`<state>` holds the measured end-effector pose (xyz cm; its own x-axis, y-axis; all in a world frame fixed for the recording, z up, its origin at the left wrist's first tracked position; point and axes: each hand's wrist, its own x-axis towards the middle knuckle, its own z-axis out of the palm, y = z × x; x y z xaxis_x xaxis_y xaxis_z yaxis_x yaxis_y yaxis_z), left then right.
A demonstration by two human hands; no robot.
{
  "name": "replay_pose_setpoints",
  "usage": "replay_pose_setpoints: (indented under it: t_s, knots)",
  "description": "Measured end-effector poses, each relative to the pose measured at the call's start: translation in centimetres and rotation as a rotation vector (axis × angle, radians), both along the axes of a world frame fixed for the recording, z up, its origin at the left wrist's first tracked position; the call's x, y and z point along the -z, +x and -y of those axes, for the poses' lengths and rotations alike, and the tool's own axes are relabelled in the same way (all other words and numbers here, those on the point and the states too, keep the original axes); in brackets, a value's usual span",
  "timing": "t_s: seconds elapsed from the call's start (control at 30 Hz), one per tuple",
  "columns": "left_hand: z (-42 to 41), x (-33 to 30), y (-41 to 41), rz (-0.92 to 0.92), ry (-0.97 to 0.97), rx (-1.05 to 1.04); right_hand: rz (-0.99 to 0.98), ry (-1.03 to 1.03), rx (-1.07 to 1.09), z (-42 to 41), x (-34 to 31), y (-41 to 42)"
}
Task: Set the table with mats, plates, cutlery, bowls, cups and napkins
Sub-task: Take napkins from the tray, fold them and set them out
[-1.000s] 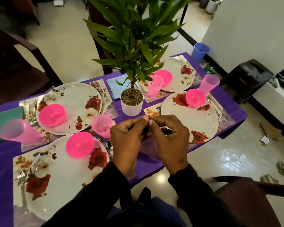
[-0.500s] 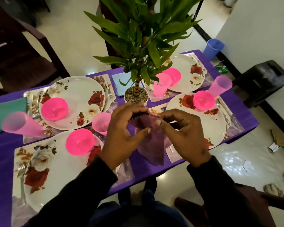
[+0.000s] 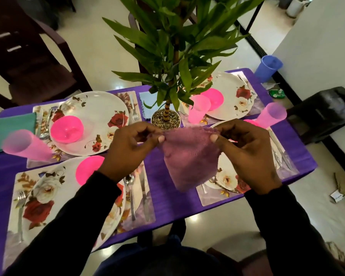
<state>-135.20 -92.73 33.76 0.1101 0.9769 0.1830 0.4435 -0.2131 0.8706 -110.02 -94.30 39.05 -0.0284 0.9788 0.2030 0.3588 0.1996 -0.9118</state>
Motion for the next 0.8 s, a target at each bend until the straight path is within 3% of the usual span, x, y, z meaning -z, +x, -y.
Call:
replay_pose_setpoints:
  t_s: [0.1,0.27,0.43,0.57,0.8]
  knots:
    - [-0.1,-0.9,0.1,0.057,0.070,-0.118,0.070,0.000,0.082,-0.6,0.5,0.4]
    - [-0.2,-1.8,0.1,-0.010,0.080,-0.167,0.147,0.005,0.147,-1.1,1.5,0.9]
    - [-0.7,-2.2,0.0,0.174,-0.051,-0.132,0.149,-0.016,0.151,-2.2,2.2,0.6]
    - [-1.2,-2.6,-0.2,0.255,-0.022,-0.156,0.132,0.004,0.137,-3.6,2.4,-0.1]
    - [0.0,-3.5,-1.4,0.105,0.217,-0.195,0.101,0.113,0.094,-3.5,1.8,-0.7]
